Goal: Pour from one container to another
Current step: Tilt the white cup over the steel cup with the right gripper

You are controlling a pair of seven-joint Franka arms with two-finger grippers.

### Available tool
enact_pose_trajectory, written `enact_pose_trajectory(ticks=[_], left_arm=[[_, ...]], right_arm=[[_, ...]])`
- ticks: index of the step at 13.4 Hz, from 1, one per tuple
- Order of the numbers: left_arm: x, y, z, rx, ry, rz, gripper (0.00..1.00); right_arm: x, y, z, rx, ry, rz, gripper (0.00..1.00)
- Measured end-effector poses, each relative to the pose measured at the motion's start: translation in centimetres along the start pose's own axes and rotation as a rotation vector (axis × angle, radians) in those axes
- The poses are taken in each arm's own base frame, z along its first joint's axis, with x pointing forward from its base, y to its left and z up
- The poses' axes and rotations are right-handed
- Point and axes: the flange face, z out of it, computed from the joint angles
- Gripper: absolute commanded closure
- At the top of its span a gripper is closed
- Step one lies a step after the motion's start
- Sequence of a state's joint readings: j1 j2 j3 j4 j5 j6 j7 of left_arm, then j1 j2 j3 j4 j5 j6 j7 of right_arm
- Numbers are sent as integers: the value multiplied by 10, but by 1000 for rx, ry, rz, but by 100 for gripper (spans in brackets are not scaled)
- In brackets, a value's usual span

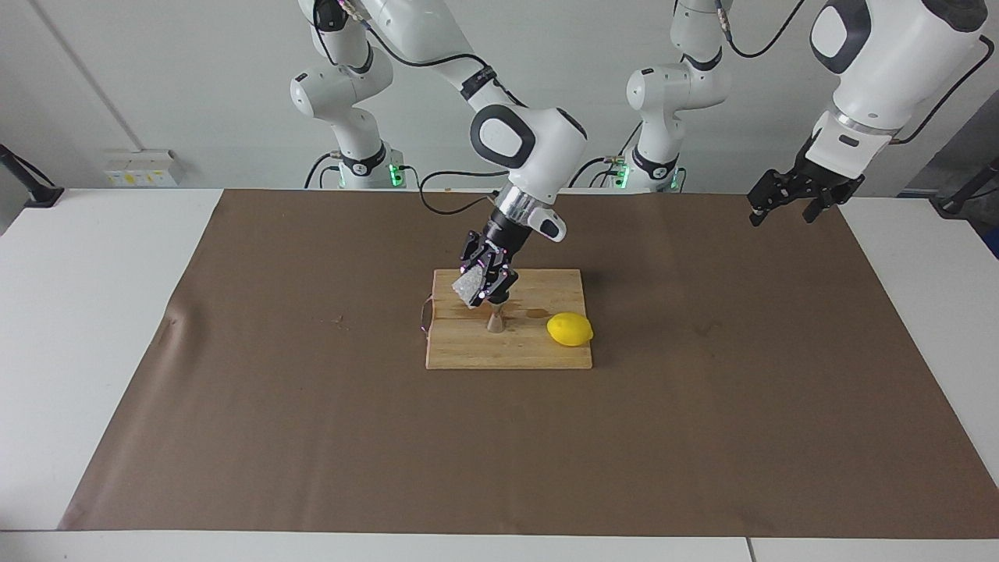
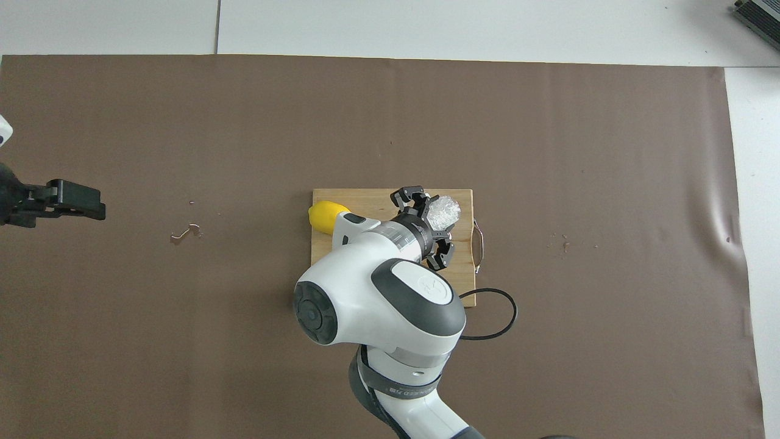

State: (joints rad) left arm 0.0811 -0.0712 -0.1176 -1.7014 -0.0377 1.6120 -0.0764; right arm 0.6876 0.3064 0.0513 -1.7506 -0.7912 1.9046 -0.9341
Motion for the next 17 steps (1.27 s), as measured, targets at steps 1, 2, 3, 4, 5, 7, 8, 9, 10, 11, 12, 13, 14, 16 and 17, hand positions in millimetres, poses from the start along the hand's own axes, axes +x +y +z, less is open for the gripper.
enact_pose_trajectory(ticks=[1,2,3,4,5,7,8,9,10,11,12,13,14,16,17], left_arm=[[0,0,0,0,-1,1,0],[0,0,1,0,-1,1,0],[0,0,1,0,-1,1,0],[0,0,1,0,-1,1,0],[0,0,1,0,-1,0,0],[0,0,0,0,-1,1,0],[0,0,0,0,-1,5,0],[0,0,0,0,-1,20,0],[0,0,0,1,-1,44,0],[0,0,0,1,-1,67,0],[0,0,1,1,-1,80,0],[0,0,1,1,-2,85,0],[0,1,1,1,-2,86,0],[0,1,1,1,-2,87,0],[0,1,1,1,-2,87,0]], right_arm=[[-1,0,-1,2,-2,1,89],[-1,-1,-2,0,-2,0,89],[1,-1,-5,-4,-1,-2,89],[2,-1,-7,-7,0,-3,89],[2,-1,-9,-9,0,-2,89],[1,0,-11,-12,1,14,89],[-1,1,-11,-14,2,27,89],[-4,3,-12,-13,5,39,89],[-6,4,-12,-6,16,57,89],[-9,5,-10,6,36,80,89],[-13,7,-9,14,57,101,89],[-18,9,-7,22,81,124,88],[-22,11,-5,33,114,151,88],[-30,14,0,56,169,201,87],[-33,15,1,61,187,223,87]])
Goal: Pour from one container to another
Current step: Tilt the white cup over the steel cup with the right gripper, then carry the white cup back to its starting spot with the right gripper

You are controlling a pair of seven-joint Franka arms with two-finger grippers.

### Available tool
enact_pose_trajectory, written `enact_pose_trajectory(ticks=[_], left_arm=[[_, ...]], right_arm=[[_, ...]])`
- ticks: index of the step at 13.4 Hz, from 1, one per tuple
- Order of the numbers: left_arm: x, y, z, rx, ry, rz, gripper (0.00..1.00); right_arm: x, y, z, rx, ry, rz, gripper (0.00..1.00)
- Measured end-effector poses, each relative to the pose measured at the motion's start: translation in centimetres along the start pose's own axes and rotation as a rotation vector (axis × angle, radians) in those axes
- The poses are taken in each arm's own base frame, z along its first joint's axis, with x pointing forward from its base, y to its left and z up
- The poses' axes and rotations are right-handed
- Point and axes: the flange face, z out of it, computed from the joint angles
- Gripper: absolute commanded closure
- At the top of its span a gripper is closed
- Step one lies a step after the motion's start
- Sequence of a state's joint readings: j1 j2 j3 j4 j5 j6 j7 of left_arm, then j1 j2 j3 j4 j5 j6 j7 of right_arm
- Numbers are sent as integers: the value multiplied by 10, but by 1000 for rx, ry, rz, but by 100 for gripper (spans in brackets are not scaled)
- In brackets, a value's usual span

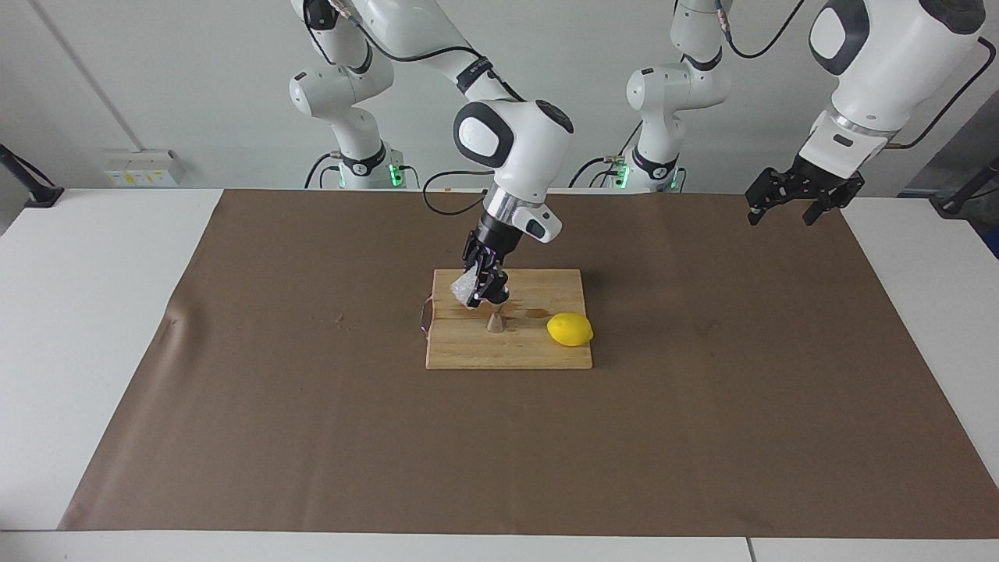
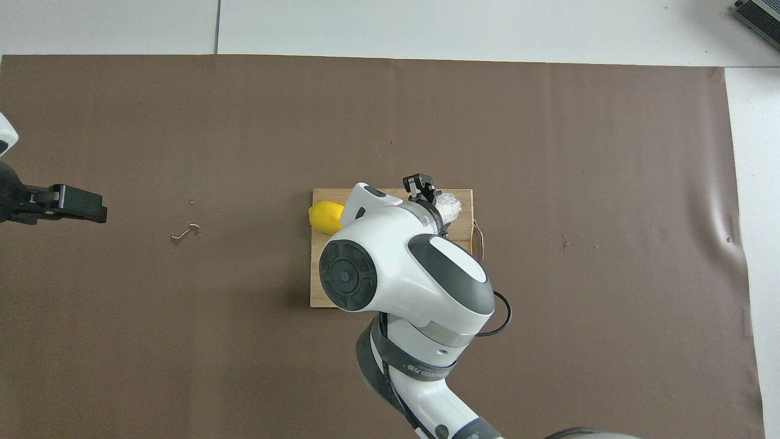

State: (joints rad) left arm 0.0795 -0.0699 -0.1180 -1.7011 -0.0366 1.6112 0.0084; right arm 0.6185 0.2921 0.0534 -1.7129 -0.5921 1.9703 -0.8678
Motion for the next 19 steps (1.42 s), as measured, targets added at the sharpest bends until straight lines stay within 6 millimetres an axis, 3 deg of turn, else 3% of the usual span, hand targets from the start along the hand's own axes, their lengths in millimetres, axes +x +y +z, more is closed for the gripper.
enact_pose_trajectory(ticks=[11,15,19], left_arm=[[0,-1,0,0,0,-1,0],[0,-1,0,0,-1,-2,0],[0,-1,0,0,-1,-1,0]], right_arm=[[-23,9,-7,98,164,195,86],[-72,14,-9,175,265,255,86],[-120,9,26,302,370,278,87]])
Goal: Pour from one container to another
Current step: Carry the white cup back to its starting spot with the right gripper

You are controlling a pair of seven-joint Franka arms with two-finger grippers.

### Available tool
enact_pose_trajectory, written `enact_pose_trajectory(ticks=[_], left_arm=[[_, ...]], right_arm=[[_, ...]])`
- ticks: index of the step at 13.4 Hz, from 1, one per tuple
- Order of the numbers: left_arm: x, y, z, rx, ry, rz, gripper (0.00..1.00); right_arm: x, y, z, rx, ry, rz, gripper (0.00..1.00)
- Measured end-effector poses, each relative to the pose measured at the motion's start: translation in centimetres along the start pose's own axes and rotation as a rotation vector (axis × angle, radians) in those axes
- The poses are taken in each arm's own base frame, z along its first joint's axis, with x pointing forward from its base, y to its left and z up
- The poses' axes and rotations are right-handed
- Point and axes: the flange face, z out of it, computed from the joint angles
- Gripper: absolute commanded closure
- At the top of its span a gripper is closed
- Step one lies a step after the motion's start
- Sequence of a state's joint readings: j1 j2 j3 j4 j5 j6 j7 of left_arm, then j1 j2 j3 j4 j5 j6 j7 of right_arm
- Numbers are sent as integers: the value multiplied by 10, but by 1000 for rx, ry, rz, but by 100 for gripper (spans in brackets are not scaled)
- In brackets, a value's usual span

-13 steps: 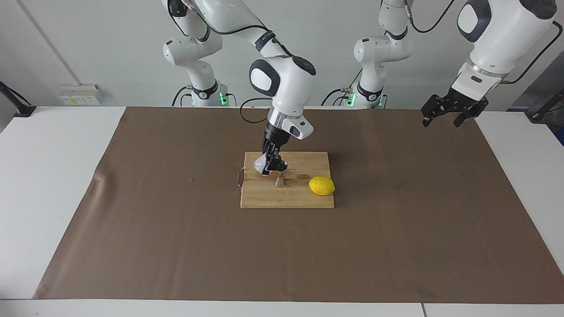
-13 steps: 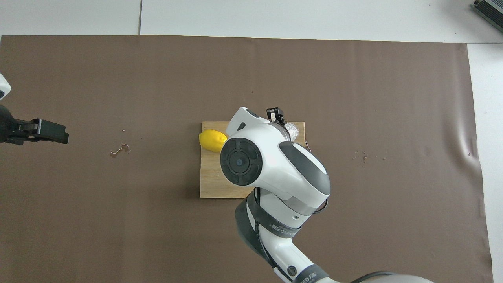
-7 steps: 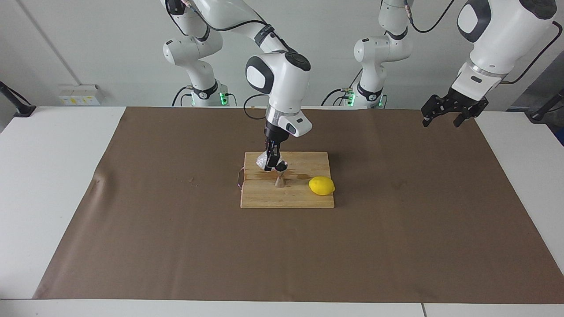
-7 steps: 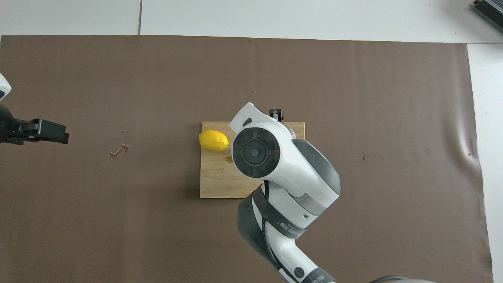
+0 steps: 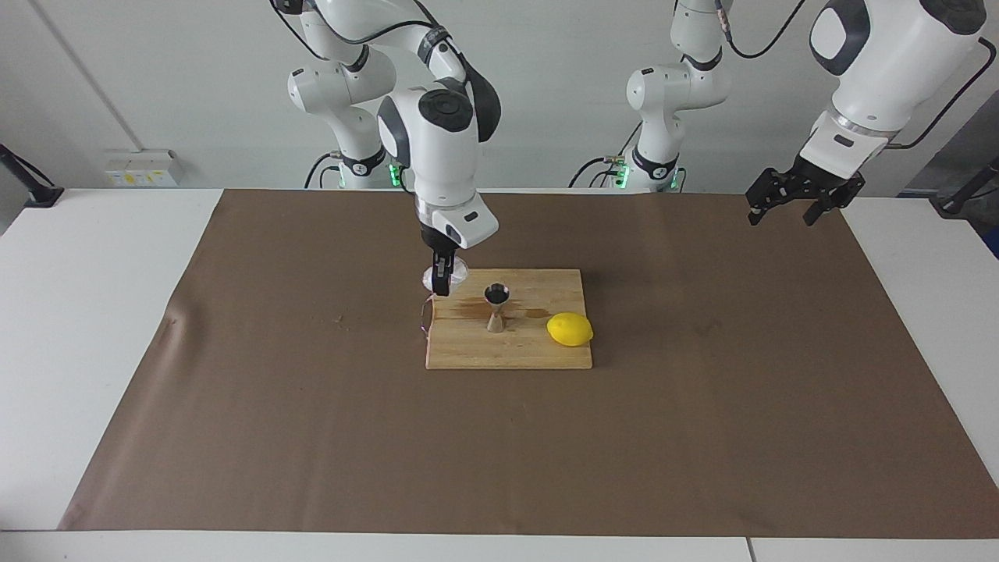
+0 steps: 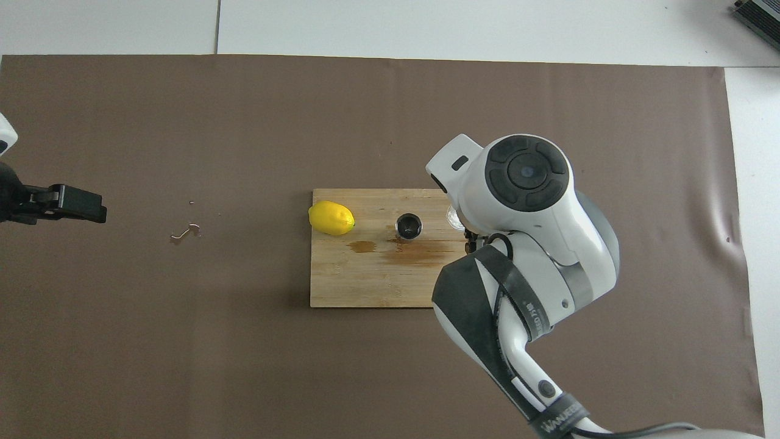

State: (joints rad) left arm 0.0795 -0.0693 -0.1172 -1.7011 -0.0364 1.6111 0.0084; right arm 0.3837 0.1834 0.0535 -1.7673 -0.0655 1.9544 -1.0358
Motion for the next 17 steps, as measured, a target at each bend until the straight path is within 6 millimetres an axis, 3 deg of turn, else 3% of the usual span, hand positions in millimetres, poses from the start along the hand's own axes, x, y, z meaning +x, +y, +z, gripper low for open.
enact_pose_trajectory(ticks=[4,6,10,17], left_arm=[[0,0,0,0,0,0,0],[0,-1,0,0,0,-1,0],[0,-1,0,0,0,-2,0],[0,-1,0,0,0,-1,0]], right_arm=[[-83,19,41,103,186,21,87],[-116,13,68,96,256,8,87],[-162,-2,111,103,356,-19,91],[-231,-7,153,99,450,-41,94]])
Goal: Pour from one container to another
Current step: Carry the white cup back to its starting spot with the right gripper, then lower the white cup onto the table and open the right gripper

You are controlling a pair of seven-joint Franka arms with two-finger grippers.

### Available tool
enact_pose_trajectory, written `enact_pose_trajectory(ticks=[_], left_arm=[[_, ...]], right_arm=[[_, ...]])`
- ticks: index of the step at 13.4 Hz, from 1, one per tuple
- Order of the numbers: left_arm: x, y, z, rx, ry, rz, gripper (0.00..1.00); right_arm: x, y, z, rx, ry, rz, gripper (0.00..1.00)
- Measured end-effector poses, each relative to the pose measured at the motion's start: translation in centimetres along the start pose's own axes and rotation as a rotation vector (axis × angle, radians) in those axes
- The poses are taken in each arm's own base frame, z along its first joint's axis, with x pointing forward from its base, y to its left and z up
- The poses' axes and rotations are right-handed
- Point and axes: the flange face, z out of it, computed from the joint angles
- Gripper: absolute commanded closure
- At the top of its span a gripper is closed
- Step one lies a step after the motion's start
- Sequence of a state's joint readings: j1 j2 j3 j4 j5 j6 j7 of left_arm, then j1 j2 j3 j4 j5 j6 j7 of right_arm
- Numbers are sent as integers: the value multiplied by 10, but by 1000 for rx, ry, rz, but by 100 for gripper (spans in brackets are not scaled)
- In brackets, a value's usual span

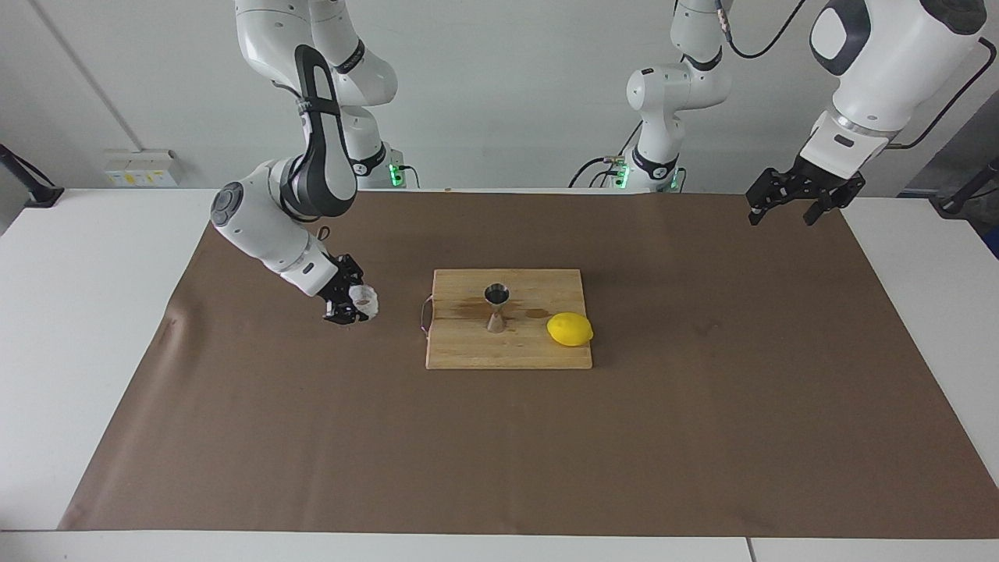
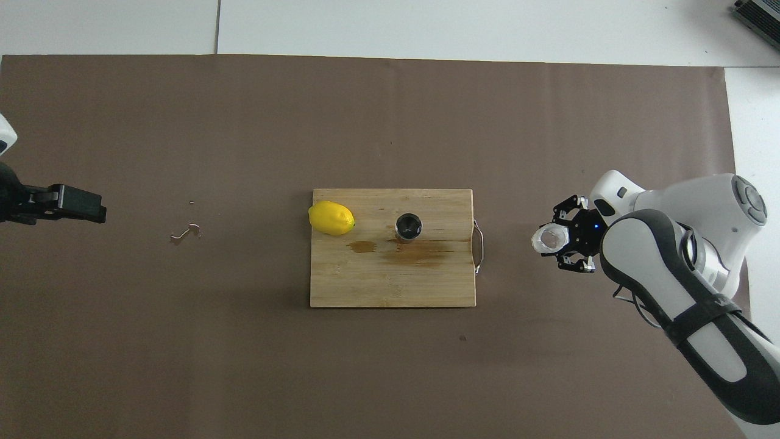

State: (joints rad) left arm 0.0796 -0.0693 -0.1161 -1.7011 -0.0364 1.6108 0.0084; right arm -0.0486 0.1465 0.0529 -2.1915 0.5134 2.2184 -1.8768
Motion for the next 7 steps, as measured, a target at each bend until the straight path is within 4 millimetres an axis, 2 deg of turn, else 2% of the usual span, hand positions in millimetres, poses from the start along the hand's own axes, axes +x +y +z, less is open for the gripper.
enact_pose_trajectory(ticks=[4,7], left_arm=[[0,-1,0,0,0,-2,0],[0,-1,0,0,0,-2,0]], right_arm=[[-31,-1,20,18,53,1,94],[-47,-3,22,21,58,1,94]])
